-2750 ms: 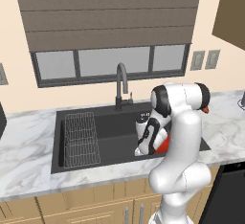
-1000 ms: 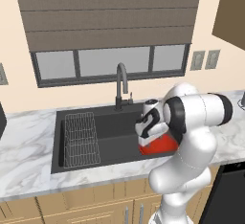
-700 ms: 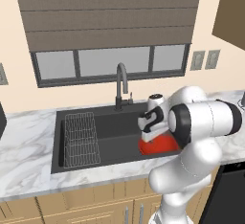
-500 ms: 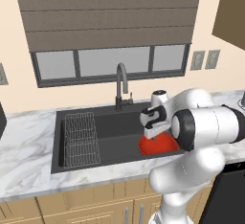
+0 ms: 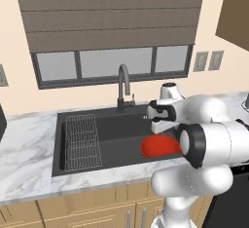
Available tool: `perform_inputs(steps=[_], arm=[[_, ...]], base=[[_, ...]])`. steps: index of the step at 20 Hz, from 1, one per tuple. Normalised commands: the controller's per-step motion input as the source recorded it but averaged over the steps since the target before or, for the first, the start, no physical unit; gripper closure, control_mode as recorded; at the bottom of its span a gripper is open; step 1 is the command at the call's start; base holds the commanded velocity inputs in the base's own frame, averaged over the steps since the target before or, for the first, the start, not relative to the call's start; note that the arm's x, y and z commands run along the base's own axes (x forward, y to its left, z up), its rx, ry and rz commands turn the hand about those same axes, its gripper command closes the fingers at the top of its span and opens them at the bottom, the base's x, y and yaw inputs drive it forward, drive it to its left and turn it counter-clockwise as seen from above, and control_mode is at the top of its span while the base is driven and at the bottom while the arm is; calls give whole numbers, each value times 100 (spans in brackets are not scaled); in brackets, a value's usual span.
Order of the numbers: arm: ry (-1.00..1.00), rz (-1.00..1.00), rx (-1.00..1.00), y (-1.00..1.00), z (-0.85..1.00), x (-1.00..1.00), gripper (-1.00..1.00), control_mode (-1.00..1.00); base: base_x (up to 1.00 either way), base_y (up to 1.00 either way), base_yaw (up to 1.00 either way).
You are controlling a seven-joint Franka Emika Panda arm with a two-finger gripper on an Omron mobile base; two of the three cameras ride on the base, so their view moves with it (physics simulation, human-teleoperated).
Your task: Remove the sweet potato and lemon wedge from the sink. Then move the bowl and cup from the counter to the sink for washing.
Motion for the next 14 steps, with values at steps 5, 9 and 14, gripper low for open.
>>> perform_inputs(steps=[5,9,14], arm=[[0,-2,1,-21,41,-20,-100,-100],[0,0,1,-24,40,-18,-100,-100],[0,-1,0,-30,35,-13,-100,-100]], base=[[0,0,0],[0,0,0],[0,0,0]])
